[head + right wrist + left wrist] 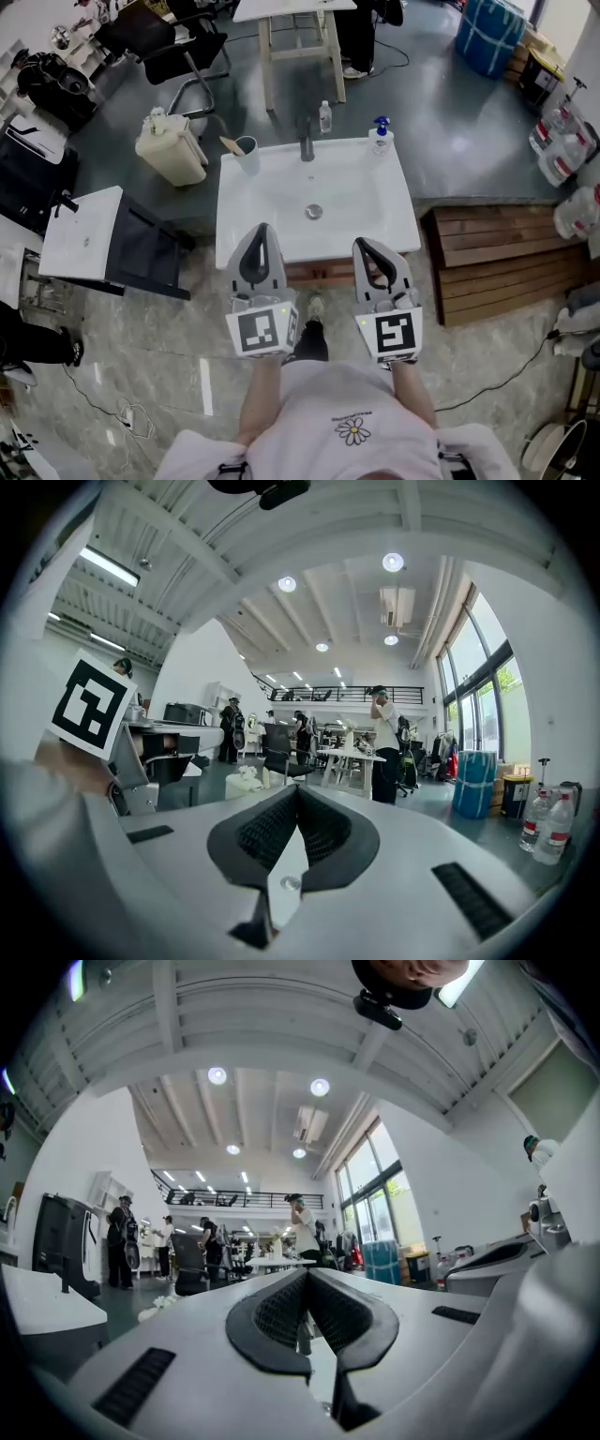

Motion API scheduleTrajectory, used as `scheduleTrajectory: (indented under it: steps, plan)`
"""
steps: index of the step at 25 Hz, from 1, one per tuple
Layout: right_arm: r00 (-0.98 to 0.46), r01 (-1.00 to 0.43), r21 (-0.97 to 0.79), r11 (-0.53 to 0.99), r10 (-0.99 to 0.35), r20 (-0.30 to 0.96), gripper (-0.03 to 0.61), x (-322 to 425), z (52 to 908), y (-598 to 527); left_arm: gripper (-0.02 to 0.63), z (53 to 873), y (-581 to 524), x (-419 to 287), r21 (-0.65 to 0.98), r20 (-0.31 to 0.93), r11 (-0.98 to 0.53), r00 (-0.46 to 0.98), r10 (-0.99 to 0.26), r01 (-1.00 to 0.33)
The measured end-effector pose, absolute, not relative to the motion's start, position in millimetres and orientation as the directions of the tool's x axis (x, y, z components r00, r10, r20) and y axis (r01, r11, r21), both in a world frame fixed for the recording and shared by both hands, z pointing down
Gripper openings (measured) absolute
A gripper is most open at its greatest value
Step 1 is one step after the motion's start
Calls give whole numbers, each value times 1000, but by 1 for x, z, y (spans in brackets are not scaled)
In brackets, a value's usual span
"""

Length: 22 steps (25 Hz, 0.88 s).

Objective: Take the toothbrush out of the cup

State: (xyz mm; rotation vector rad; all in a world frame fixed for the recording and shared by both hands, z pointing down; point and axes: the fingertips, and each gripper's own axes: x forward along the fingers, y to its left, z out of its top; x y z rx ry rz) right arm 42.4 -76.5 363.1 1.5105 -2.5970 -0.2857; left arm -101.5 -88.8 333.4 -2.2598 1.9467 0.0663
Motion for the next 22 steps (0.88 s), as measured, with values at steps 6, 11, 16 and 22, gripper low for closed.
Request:
scheduleTrajectory:
  steps: [6, 11, 16, 22]
  plan:
    - [-480, -850, 236, 471, -877, 20, 12, -3, 348, -178, 15, 325, -191, -148, -93, -131, -137, 149, -980, -986]
    - [-481, -842, 262, 472, -876, 33, 11, -35, 348, -239, 15, 336, -253, -179, -73, -102, -138, 145, -984, -988]
    - [-456, -849, 279, 450, -889, 43, 12, -55, 346, -270, 15, 339, -284, -200, -48, -98, -126, 130, -987, -991]
    - [-441, -859, 275, 432, -897, 33, 12, -58, 344, -284, 15, 342, -298, -206, 28, -96, -110, 107, -990, -994]
